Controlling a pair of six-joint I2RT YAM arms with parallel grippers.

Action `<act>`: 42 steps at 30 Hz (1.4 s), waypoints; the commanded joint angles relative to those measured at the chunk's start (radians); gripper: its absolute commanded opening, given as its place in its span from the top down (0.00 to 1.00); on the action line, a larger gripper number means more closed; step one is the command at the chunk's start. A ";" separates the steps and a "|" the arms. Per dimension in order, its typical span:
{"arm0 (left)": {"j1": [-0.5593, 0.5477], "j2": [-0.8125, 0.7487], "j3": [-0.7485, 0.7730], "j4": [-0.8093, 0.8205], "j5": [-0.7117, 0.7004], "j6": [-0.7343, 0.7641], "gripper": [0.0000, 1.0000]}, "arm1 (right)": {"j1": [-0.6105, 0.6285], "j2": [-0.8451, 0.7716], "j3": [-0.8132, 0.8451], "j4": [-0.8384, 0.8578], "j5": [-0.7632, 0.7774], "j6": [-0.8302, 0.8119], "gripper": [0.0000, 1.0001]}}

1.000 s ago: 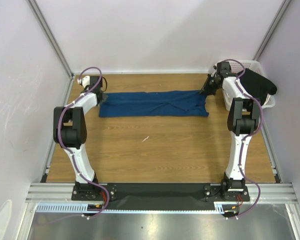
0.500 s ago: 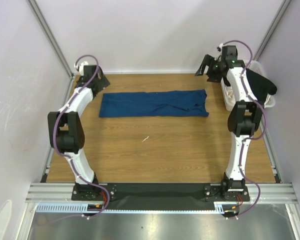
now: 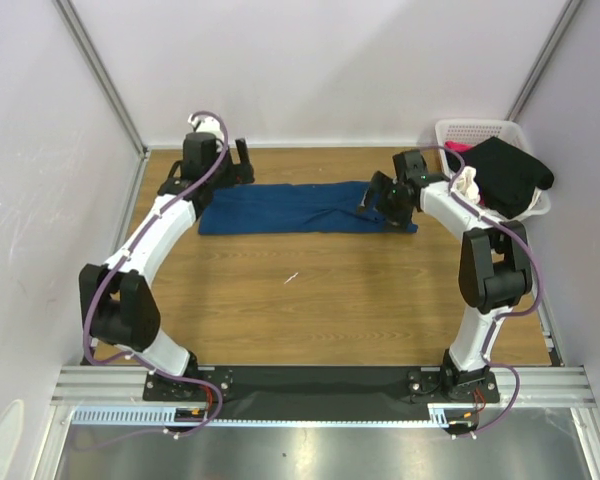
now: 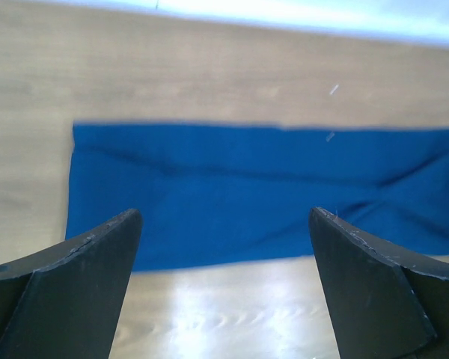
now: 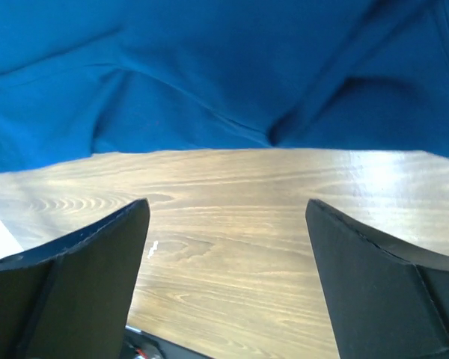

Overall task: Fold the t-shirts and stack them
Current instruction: Fold the tshirt

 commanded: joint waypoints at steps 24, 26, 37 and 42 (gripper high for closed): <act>0.010 -0.056 -0.109 -0.029 0.028 0.012 0.00 | -0.028 0.158 0.048 0.157 0.211 0.017 0.38; 0.010 -0.039 -0.103 -0.034 0.039 0.020 0.00 | -0.044 0.167 0.043 0.170 0.217 -0.006 0.38; 0.011 0.062 -0.029 -0.064 0.094 0.222 0.00 | -0.053 0.103 0.173 0.135 0.167 -0.116 0.27; 0.014 0.148 0.087 -0.121 0.212 0.388 0.00 | -0.016 0.095 0.316 0.055 0.219 -0.129 0.18</act>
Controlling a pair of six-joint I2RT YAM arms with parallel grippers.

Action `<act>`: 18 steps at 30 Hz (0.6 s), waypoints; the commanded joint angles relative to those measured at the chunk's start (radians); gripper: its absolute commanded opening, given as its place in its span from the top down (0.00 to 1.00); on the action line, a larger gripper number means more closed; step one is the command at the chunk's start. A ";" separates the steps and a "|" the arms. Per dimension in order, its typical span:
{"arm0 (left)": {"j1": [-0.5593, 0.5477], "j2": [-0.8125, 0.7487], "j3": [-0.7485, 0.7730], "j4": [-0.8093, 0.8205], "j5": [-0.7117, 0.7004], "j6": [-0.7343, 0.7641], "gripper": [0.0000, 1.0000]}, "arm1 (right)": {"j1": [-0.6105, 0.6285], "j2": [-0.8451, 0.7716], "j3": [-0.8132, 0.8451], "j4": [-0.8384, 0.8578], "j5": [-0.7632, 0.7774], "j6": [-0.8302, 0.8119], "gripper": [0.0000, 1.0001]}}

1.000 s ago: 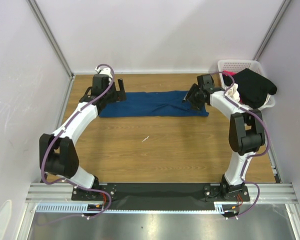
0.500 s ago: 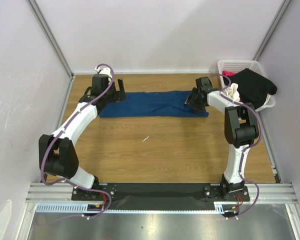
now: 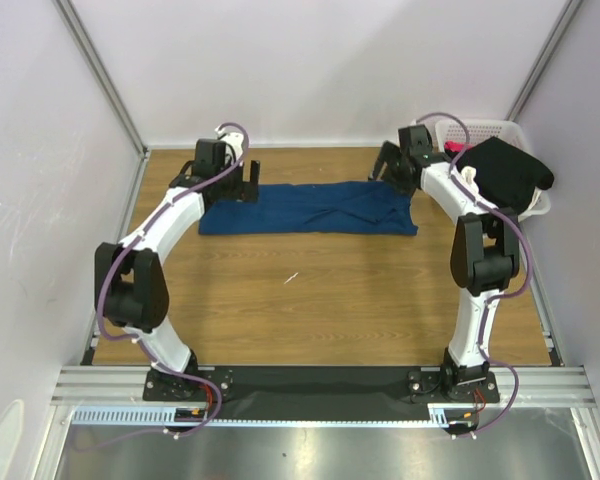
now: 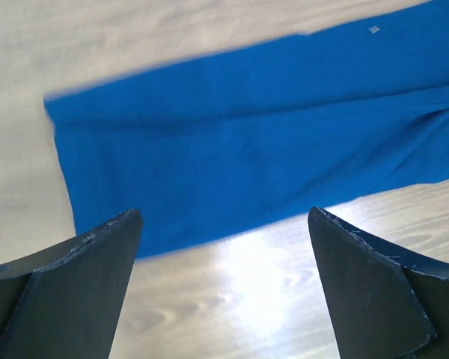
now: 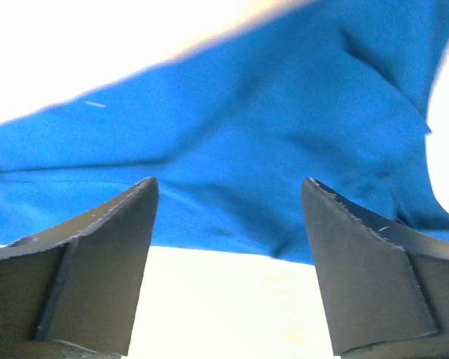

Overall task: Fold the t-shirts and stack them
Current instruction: Fold the tshirt

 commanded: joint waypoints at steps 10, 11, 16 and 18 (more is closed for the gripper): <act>0.013 0.258 0.253 -0.091 0.035 0.211 0.00 | 0.048 0.053 0.061 -0.037 0.096 0.056 0.03; 0.013 0.277 0.266 -0.114 0.035 0.185 0.00 | 0.046 0.063 0.061 -0.030 0.097 0.062 0.03; 0.013 0.334 0.245 -0.136 0.056 0.047 0.00 | 0.046 0.136 0.058 0.022 0.083 0.072 0.03; 0.011 0.332 0.208 -0.099 0.038 0.009 0.00 | 0.046 0.158 0.064 0.032 0.082 0.071 0.04</act>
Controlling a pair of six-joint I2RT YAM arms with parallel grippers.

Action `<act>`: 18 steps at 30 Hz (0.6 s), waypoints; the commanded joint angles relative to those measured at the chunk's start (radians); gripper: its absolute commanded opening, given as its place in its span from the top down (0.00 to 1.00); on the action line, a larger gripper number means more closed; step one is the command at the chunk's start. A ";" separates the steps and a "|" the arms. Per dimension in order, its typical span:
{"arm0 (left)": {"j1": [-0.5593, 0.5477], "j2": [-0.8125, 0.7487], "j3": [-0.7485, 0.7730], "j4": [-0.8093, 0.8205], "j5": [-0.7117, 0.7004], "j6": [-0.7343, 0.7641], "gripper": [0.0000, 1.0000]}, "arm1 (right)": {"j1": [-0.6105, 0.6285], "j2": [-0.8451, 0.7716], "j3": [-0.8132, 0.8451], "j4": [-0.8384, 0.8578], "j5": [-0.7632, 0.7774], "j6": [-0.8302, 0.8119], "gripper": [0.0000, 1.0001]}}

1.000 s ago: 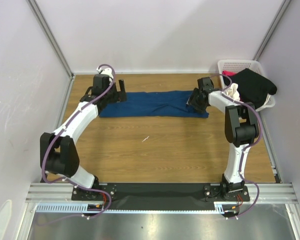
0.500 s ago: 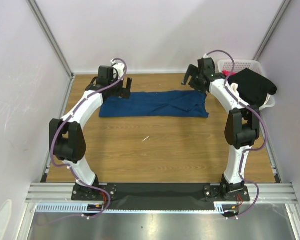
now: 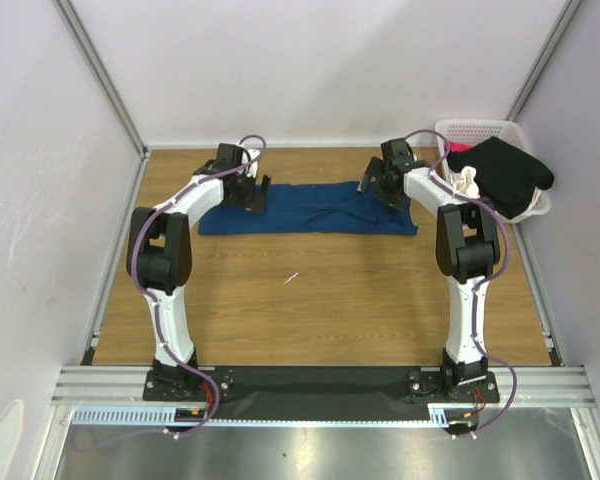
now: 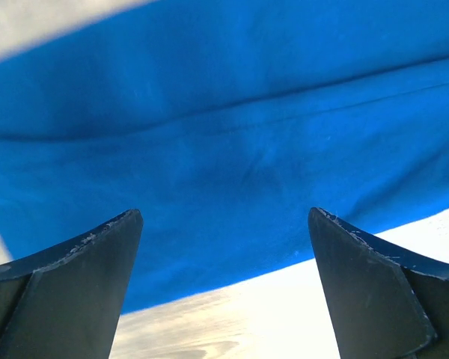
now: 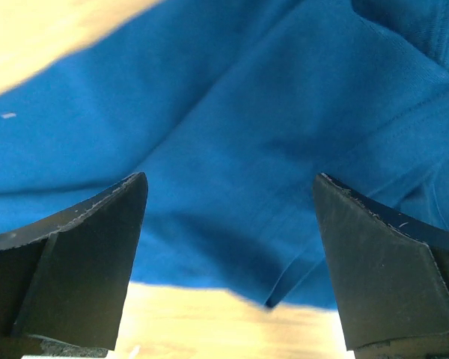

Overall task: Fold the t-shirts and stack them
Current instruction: Fold the tshirt

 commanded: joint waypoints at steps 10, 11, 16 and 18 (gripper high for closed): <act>0.001 0.021 -0.147 0.043 -0.050 -0.407 0.00 | -0.016 0.090 0.010 0.045 -0.003 0.000 0.03; -0.004 0.019 -0.153 0.038 -0.056 -0.423 0.00 | -0.019 0.093 0.010 0.050 -0.012 -0.003 0.03; -0.057 -0.036 -0.233 0.011 -0.122 -0.496 0.00 | -0.024 0.153 0.066 0.064 -0.029 -0.035 0.03; -0.082 -0.059 -0.268 0.006 -0.124 -0.535 0.00 | -0.025 0.198 0.127 0.056 -0.029 -0.049 0.03</act>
